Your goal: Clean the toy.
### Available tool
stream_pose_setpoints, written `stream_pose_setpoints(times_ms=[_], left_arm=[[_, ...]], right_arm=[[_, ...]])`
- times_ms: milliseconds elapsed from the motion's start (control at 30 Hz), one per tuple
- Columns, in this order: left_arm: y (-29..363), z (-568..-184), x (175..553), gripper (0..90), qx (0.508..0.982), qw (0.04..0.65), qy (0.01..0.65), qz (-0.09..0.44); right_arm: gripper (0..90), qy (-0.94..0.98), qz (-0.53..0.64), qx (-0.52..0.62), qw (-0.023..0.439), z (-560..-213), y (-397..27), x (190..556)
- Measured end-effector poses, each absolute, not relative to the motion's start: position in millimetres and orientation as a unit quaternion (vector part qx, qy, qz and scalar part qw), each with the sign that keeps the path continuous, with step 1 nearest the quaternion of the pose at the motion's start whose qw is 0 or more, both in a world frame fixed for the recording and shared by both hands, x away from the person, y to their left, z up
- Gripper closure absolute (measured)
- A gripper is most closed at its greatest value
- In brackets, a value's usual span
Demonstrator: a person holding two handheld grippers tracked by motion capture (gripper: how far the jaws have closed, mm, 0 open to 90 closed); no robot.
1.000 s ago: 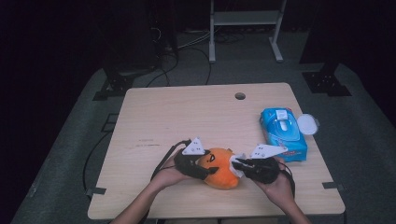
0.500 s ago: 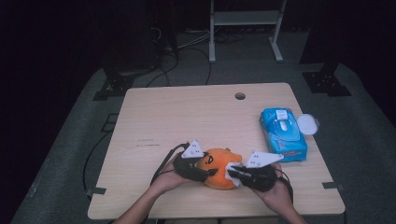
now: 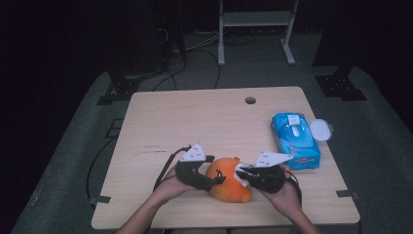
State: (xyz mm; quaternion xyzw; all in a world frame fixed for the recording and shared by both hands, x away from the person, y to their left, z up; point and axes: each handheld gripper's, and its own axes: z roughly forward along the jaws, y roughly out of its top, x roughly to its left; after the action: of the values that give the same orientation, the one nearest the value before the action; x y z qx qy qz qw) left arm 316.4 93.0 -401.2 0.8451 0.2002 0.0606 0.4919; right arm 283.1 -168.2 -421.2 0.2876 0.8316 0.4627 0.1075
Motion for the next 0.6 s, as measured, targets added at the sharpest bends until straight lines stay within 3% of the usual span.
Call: stream_pose_setpoints(times_ms=[133, 200, 400, 500, 600], left_arm=[[80, -414, 333, 17.5, 0.864, 0.457, 0.209, 0.023], [79, -419, 332, 24.3, 0.864, 0.460, 0.206, 0.007], [91, -425, 323, 25.2, 0.861, 0.470, 0.193, -0.006], [98, -424, 321, 20.3, 0.864, 0.467, 0.188, -0.030], [98, -434, 327, 6.2, 0.873, 0.438, 0.197, -0.081]], right_arm=[[81.0, 0.841, 0.461, 0.265, 0.101, -420, -171, 268], [81.0, 0.838, 0.465, 0.269, 0.098, -417, -175, 268], [80.6, 0.813, 0.487, 0.301, 0.107, -409, -183, 281], [80.6, 0.811, 0.491, 0.305, 0.083, -412, -178, 287], [80.6, 0.839, 0.472, 0.262, 0.068, -414, -164, 278]])
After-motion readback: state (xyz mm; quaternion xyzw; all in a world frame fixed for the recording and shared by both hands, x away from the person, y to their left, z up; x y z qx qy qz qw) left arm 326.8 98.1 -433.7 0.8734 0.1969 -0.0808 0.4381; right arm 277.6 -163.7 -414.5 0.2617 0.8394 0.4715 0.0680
